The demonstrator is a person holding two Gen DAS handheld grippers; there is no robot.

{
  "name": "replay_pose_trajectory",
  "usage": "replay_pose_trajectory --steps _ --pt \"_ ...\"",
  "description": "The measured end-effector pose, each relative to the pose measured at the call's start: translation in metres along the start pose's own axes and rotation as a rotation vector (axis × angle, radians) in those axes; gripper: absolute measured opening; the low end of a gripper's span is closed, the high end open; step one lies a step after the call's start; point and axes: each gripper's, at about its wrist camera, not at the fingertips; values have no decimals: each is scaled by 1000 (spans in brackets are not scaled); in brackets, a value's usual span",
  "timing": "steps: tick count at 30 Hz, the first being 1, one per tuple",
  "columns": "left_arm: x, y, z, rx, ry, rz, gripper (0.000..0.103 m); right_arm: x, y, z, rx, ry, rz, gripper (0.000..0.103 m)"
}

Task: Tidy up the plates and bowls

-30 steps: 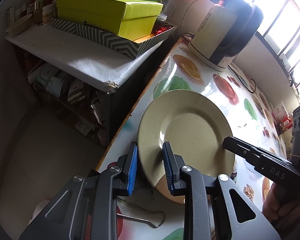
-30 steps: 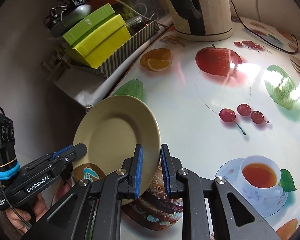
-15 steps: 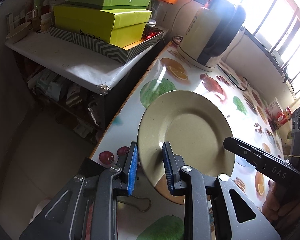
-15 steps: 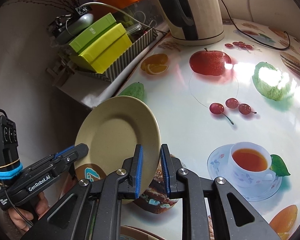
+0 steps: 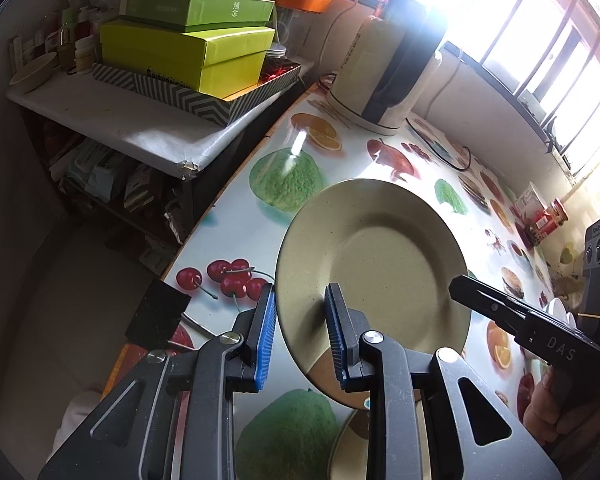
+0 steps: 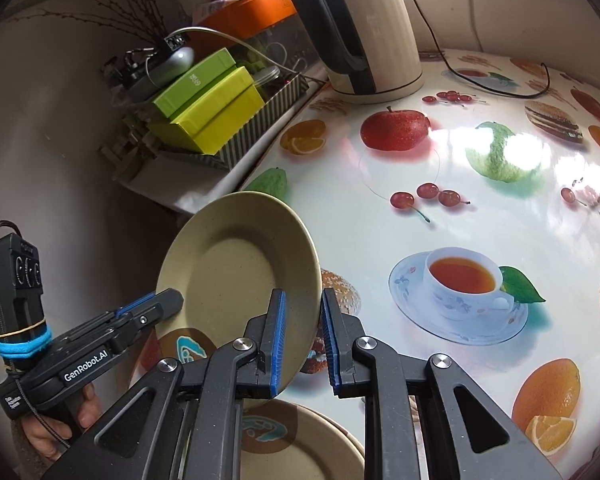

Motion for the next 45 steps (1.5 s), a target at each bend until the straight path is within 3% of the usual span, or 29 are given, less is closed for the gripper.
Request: replay_pose_trajectory --steps 22,45 --pt "26 -28 48 -50 12 43 26 58 -5 57 -33 -64 29 18" --pt "23 -29 85 -61 68 33 26 60 -11 101 -78 -37 31 18"
Point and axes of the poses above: each gripper's, at about its wrist camera, not at the fingertips, and x roughly against the way its jaws point, y to its left, z to its underside, and after that the axes turned 3 degrees about -z, right-handed
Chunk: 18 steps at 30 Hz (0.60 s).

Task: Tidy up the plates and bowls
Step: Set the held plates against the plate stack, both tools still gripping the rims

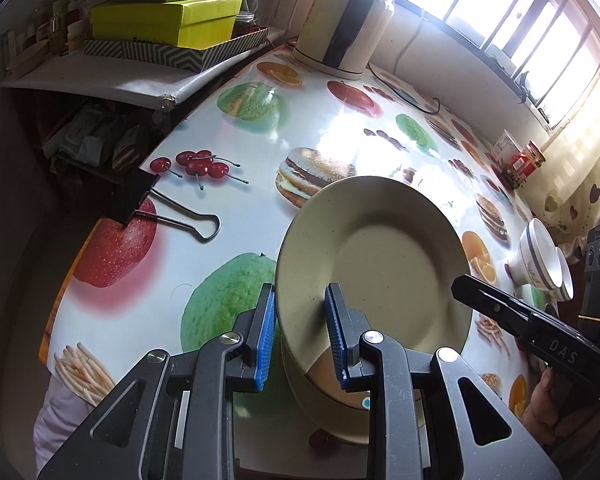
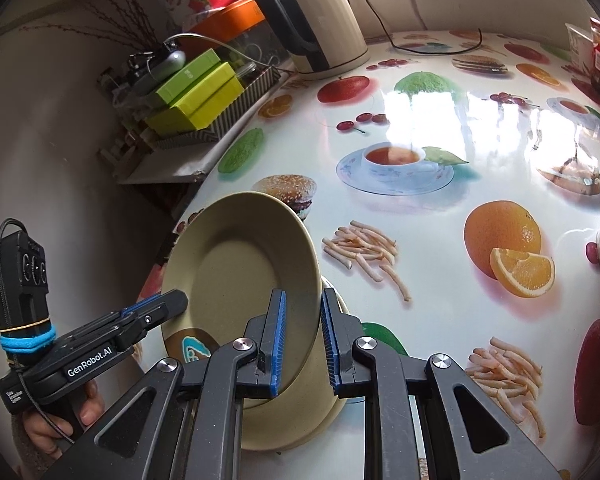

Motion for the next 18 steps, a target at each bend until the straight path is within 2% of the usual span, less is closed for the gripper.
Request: replay_pose_trajectory --steps 18 --pt "0 -5 10 -19 22 -11 26 3 -8 19 -23 19 2 18"
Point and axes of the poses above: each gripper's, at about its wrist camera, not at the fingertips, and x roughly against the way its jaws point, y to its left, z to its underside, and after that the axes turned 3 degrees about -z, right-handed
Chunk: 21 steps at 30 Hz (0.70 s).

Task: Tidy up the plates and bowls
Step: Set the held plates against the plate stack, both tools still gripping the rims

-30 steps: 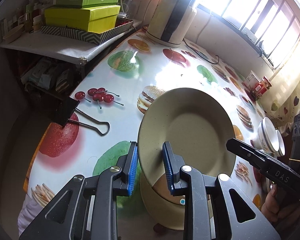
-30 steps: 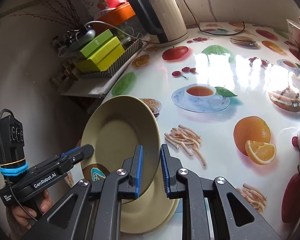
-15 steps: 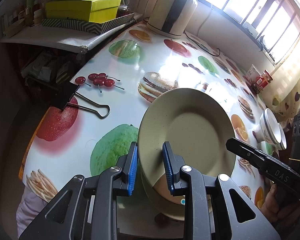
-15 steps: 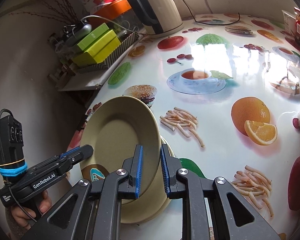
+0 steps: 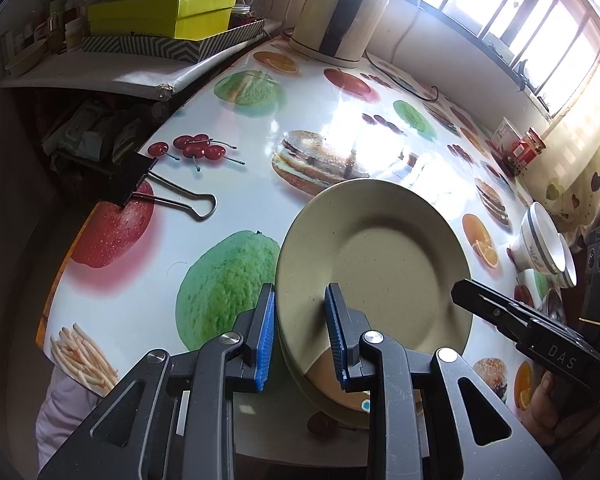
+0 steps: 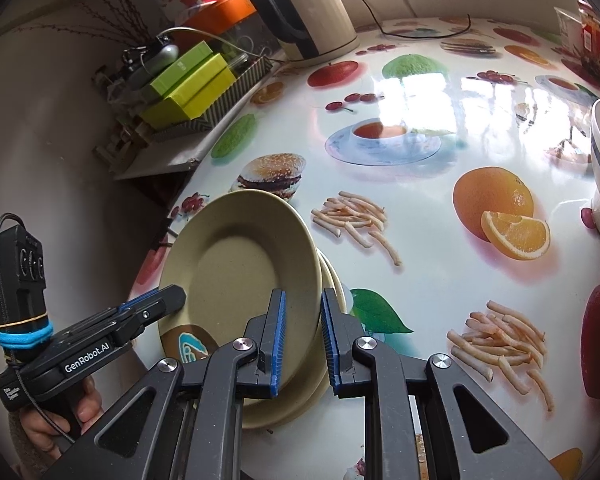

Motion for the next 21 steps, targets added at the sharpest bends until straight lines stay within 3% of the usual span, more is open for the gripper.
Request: replay_pose_trajectory --steps 21 --pt "0 -4 6 -21 9 -19 26 7 5 11 30 -23 40 18"
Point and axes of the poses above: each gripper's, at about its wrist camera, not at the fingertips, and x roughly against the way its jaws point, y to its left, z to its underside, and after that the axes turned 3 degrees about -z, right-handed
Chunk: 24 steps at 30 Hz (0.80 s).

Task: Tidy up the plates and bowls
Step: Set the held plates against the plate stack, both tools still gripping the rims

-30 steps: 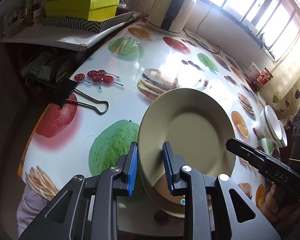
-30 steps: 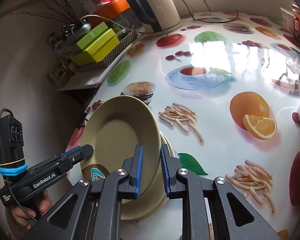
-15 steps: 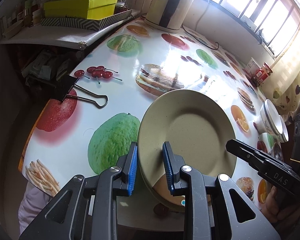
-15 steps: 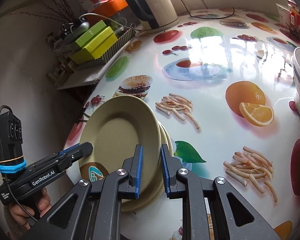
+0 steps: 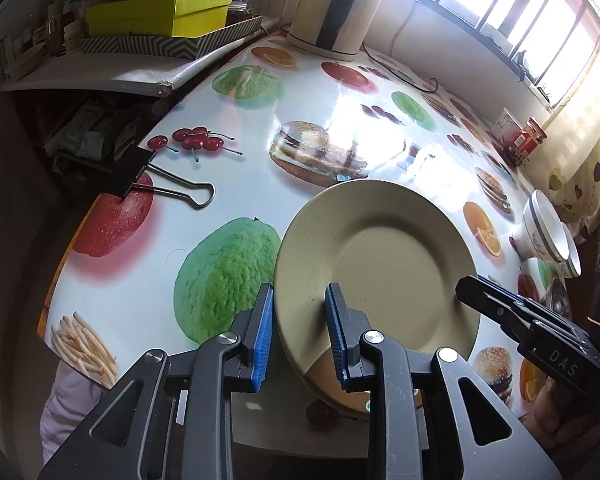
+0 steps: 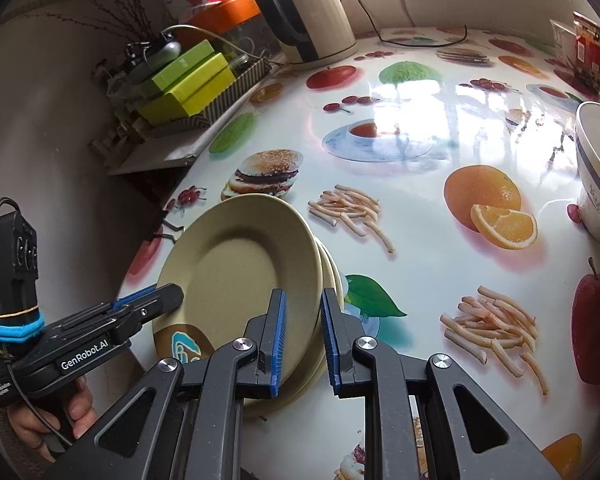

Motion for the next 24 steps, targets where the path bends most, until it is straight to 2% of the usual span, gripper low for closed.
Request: replay_pose_trajectory --steps 24 --pt "0 -3 2 -12 3 -16 28 2 3 2 22 -8 25 20"
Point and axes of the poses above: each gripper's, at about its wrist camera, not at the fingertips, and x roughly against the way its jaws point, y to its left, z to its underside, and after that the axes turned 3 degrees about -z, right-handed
